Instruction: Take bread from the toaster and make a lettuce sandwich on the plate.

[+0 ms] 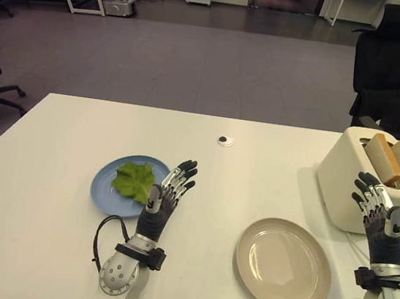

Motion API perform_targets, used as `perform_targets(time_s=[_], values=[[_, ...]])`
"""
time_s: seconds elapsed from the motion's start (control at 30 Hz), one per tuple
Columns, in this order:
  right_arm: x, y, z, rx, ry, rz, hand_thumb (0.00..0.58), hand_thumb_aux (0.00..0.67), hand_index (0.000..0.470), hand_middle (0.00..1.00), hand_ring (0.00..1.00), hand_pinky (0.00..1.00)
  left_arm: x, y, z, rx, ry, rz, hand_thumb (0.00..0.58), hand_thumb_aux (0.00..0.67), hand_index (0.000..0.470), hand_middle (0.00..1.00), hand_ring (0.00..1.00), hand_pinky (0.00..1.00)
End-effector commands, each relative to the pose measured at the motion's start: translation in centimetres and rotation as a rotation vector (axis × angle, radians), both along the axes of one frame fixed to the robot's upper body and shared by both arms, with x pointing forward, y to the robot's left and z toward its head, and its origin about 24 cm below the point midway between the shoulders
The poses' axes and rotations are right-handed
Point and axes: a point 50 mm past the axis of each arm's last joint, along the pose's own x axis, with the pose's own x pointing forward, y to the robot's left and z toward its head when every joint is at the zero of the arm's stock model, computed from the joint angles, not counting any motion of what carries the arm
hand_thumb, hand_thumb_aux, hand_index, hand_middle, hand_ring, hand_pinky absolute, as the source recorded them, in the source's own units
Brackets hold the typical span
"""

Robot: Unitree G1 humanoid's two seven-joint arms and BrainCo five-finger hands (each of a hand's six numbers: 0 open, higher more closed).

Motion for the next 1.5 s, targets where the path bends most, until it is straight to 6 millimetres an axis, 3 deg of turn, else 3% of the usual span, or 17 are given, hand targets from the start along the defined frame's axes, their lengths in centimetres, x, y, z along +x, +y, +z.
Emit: perform_targets(time_s=[0.03,0.3,0.37,0.67,0.77,0.93,1.13,1.23,1.27,1.33,1.4,1.5], values=[[1.1,-1.8,1.2,-0.108,-0.017,-0.038,0.0,0.0,0.0,0.0,0.0,0.0,0.4,0.0,0.0,0.007,-0.001,-0.002,0.0,0.0,0.0,0.0,0.0,0.0],[0.2,0.1,-1.4,-0.058,0.047,0.011,0.0,0.0,0.0,0.0,0.0,0.0,0.6,0.3,0.2,0.026,-0.012,-0.01,0.0,0.0,0.0,0.0,0.0,0.0],[0.1,0.0,-1.2,-0.068,0.033,0.003,0.0,0.0,0.0,0.0,0.0,0.0,0.5,0.4,0.2,0.029,-0.012,-0.012,0.0,0.0,0.0,0.0,0.0,0.0],[2.0,-4.7,6.8,-0.371,-0.178,-0.155,0.0,0.0,0.0,0.0,0.0,0.0,0.2,0.7,0.3,0.034,-0.014,-0.002,0.0,0.0,0.0,0.0,0.0,0.0],[2.9,-6.6,7.8,-0.497,-0.128,-0.225,0.0,0.0,0.0,0.0,0.0,0.0,0.2,0.6,0.4,0.032,-0.017,0.0,0.0,0.0,0.0,0.0,0.0,0.0],[4.5,-10.1,5.6,-0.6,0.057,-0.312,0.0,0.0,0.0,0.0,0.0,0.0,0.2,0.5,0.3,0.028,-0.018,0.005,0.0,0.0,0.0,0.0,0.0,0.0],[5.7,-11.7,2.7,-0.639,0.188,-0.336,0.0,0.0,0.0,0.0,0.0,0.0,0.2,0.5,0.3,0.027,-0.022,0.013,0.0,0.0,0.0,0.0,0.0,0.0],[6.3,-12.2,1.9,-0.654,0.213,-0.354,0.152,0.095,0.066,0.0,0.0,0.0,0.3,0.6,0.4,0.028,-0.026,0.014,0.0,0.0,0.0,0.0,0.0,0.0],[6.5,-12.2,1.8,-0.668,0.213,-0.357,0.251,0.166,0.116,0.0,0.0,0.0,0.3,0.6,0.4,0.028,-0.027,0.015,0.0,0.0,0.0,0.0,0.0,0.0],[6.9,-12.3,1.7,-0.687,0.212,-0.369,0.392,0.289,0.203,0.0,0.0,0.0,0.3,0.7,0.4,0.03,-0.028,0.016,0.0,0.0,0.0,0.0,0.0,0.0],[7.0,-12.5,1.7,-0.697,0.211,-0.386,0.438,0.339,0.238,0.0,0.0,0.0,0.3,0.8,0.4,0.032,-0.028,0.016,0.0,0.0,0.0,0.0,0.0,0.0],[7.2,-13.0,1.8,-0.709,0.208,-0.415,0.454,0.357,0.251,0.0,0.0,0.0,0.3,0.9,0.3,0.034,-0.028,0.015,0.0,0.0,0.0,0.0,0.0,0.0]])
